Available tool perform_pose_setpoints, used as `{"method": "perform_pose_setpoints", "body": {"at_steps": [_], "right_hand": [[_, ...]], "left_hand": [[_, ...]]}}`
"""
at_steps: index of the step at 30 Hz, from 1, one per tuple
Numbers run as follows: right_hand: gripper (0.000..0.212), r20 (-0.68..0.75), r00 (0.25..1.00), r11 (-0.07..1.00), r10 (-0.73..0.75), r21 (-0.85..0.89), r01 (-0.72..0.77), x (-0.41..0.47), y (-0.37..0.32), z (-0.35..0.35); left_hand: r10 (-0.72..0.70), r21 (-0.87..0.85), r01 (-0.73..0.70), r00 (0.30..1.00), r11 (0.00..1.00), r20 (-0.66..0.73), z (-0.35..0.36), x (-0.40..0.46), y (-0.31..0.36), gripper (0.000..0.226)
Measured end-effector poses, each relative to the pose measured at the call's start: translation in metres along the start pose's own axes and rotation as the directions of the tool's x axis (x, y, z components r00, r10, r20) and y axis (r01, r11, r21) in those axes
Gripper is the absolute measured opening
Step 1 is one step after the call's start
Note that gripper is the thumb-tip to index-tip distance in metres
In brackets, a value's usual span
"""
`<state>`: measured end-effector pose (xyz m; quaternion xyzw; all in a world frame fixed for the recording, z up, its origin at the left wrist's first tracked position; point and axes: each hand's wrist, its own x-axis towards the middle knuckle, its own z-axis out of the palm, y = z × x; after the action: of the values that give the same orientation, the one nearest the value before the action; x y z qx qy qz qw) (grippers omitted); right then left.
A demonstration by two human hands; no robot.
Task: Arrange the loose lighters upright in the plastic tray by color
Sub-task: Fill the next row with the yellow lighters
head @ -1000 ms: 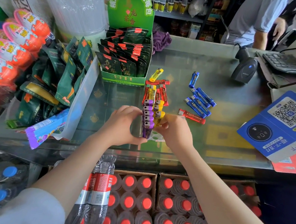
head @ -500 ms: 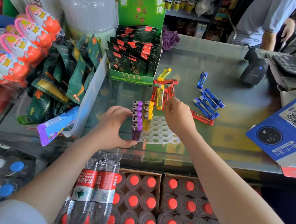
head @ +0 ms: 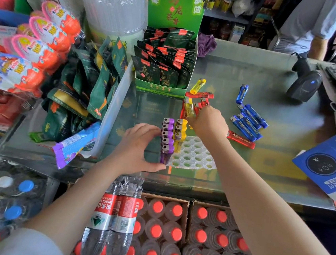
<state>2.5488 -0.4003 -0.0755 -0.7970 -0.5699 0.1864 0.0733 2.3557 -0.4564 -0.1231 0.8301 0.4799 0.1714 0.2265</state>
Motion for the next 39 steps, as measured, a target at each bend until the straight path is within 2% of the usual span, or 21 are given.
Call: {"method": "perform_pose_setpoints", "body": {"at_steps": [2,4,7,12,17,28,31,39], "right_hand": [[0.031,0.036,0.999,0.998,0.023,0.055,-0.025,0.002,0.003,0.001],[0.032,0.044,0.999,0.996,0.005,0.090,-0.009,0.001,0.004,0.001],[0.025,0.014,0.994,0.967,-0.105,0.233,0.099,-0.009,0.008,-0.001],[0.016,-0.184,0.947,0.824,-0.265,0.467,0.321,-0.056,0.029,-0.001],[0.020,-0.142,0.923,0.767,-0.356,0.520,0.376,-0.083,0.048,0.017],[0.012,-0.135,0.889,0.766,-0.437,0.462,0.447,-0.090,0.041,0.026],[0.015,-0.103,0.883,0.803,-0.458,0.379,0.461,-0.091,0.038,0.030],[0.026,-0.171,0.859,0.830,-0.483,0.222,0.511,-0.091,0.042,0.029]], "left_hand": [[0.000,-0.007,0.000,1.000,1.000,-0.004,0.000,0.000,0.001,0.082],[-0.001,-0.013,0.001,1.000,1.000,-0.009,0.000,-0.001,0.002,0.082],[-0.002,-0.022,0.001,1.000,1.000,-0.024,0.000,-0.001,0.002,0.081],[-0.007,-0.046,0.005,0.999,0.999,-0.042,-0.001,-0.001,0.004,0.076],[-0.004,-0.061,0.000,0.999,0.998,-0.052,-0.002,-0.002,0.006,0.075],[-0.020,-0.059,0.018,0.999,0.998,-0.031,-0.002,-0.003,0.007,0.075],[-0.019,-0.061,0.017,0.999,0.998,-0.030,-0.002,-0.003,0.006,0.075],[-0.034,-0.048,0.033,0.999,0.998,-0.018,-0.002,-0.004,0.008,0.076]]}}
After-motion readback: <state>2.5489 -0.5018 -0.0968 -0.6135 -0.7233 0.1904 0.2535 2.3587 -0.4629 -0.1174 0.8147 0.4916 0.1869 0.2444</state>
